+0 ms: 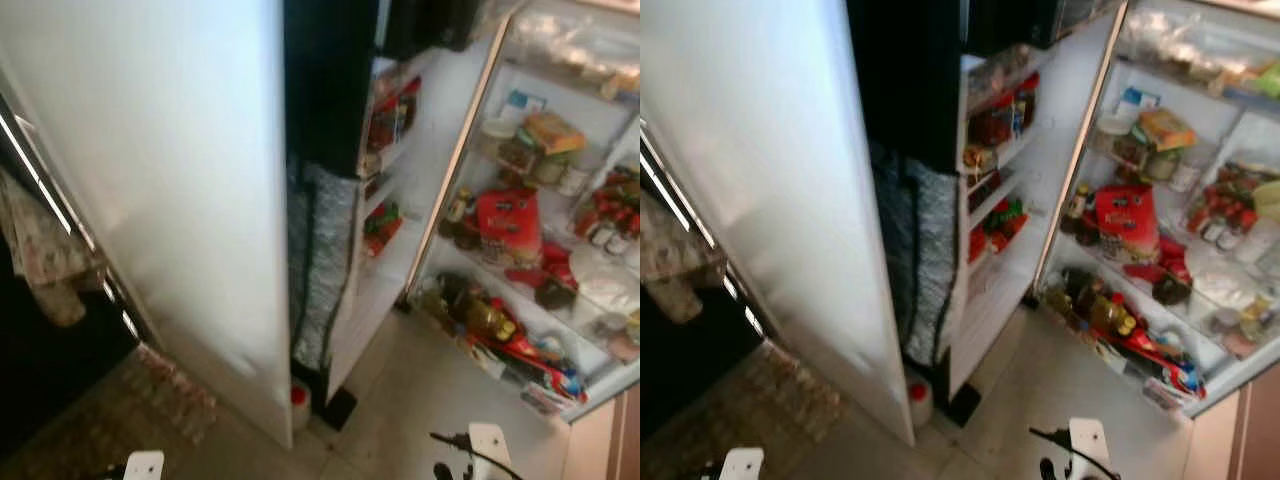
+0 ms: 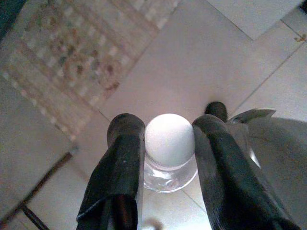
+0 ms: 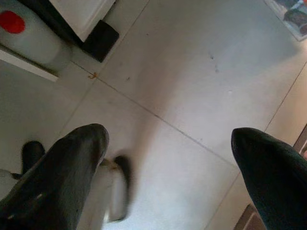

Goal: Restocking fridge

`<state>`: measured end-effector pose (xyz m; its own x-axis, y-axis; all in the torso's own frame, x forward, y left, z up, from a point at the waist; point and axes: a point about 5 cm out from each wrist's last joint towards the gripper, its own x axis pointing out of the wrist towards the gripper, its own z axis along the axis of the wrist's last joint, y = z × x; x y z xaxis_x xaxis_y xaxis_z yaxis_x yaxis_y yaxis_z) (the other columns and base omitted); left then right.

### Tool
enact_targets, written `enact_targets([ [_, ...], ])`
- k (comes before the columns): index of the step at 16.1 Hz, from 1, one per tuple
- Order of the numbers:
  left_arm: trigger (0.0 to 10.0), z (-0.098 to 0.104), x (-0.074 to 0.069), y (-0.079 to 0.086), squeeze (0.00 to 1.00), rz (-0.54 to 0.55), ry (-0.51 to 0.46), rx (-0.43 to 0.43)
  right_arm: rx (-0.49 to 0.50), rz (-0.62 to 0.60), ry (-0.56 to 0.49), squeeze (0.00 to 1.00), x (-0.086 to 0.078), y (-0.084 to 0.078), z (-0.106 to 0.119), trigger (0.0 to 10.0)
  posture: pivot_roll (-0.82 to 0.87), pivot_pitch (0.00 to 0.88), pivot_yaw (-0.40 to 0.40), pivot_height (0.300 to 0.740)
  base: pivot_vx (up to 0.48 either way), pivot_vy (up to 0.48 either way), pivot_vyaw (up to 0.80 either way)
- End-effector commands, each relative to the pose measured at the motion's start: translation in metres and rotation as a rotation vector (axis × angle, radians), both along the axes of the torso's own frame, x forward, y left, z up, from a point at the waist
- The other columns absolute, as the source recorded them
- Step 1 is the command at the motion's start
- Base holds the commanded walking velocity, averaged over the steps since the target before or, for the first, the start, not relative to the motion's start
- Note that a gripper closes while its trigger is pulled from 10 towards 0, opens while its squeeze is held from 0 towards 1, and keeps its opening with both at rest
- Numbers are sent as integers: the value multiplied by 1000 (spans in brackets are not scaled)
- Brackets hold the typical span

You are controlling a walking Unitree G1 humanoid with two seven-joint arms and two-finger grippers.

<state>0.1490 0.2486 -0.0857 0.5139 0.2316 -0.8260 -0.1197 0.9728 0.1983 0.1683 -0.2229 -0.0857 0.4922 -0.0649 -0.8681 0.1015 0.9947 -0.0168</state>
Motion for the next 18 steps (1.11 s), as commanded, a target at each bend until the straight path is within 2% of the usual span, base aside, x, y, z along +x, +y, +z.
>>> enact_targets([
  [1,10000,0,2,-4,0,-1,-2,-13,-12,8,-4,0,0,-4,1,10000,-25,0,-21,740,0,-401,800],
  [11,10000,0,3,-6,0,6,-6,-19,13,37,-16,0,2,-2,2,10000,-24,0,-29,740,0,-403,769],
  [18,10000,0,4,-6,0,12,-11,-21,31,-7,-29,0,4,-3,3,10000,-17,0,-33,740,0,-402,0],
])
